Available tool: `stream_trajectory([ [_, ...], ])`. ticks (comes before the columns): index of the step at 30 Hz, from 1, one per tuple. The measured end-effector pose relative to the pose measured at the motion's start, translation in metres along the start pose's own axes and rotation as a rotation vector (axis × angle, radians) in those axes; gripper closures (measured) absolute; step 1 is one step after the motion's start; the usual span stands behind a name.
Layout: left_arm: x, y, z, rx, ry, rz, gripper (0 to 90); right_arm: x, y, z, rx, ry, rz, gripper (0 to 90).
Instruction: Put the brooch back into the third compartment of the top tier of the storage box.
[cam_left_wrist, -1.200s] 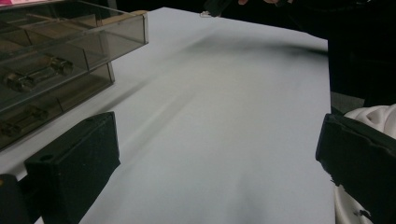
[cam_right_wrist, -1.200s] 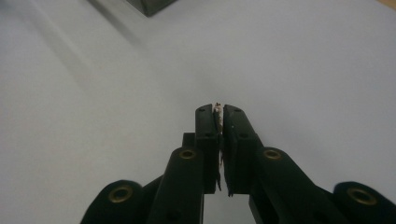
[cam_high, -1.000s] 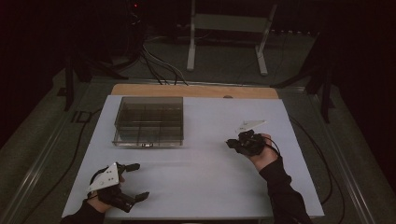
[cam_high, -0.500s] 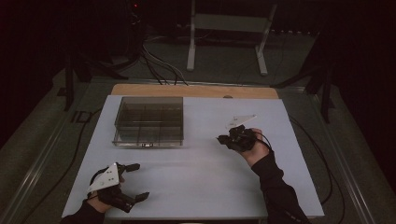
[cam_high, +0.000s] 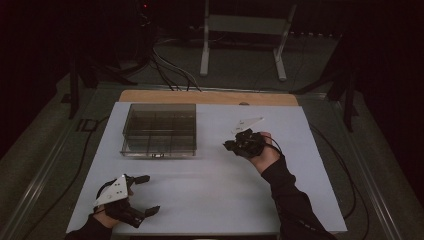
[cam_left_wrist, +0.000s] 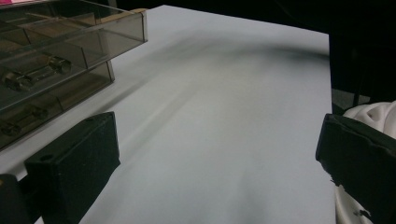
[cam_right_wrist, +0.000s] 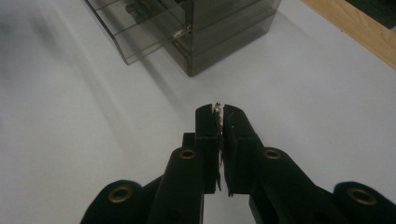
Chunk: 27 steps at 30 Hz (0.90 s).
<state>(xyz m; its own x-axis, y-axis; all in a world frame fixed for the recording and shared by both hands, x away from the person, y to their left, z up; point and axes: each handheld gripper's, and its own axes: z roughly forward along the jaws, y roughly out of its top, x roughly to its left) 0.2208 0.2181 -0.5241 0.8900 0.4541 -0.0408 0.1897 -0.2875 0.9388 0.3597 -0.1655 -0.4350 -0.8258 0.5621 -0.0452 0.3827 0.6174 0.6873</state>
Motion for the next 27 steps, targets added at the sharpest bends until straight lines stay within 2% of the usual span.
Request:
stream_trajectory([
  [9,0.0,0.0,0.0,-0.001,0.0,0.001,0.6,0.006,0.015,0.003,-0.025,0.011,-0.016,85.7],
  [19,0.0,0.0,0.0,0.0,-0.002,-0.001,0.6,0.012,0.033,0.01,-0.035,0.026,-0.048,85.7],
  [27,0.0,0.0,-0.001,-0.006,0.001,-0.003,0.6,0.016,0.046,0.017,-0.041,0.04,-0.057,85.7],
])
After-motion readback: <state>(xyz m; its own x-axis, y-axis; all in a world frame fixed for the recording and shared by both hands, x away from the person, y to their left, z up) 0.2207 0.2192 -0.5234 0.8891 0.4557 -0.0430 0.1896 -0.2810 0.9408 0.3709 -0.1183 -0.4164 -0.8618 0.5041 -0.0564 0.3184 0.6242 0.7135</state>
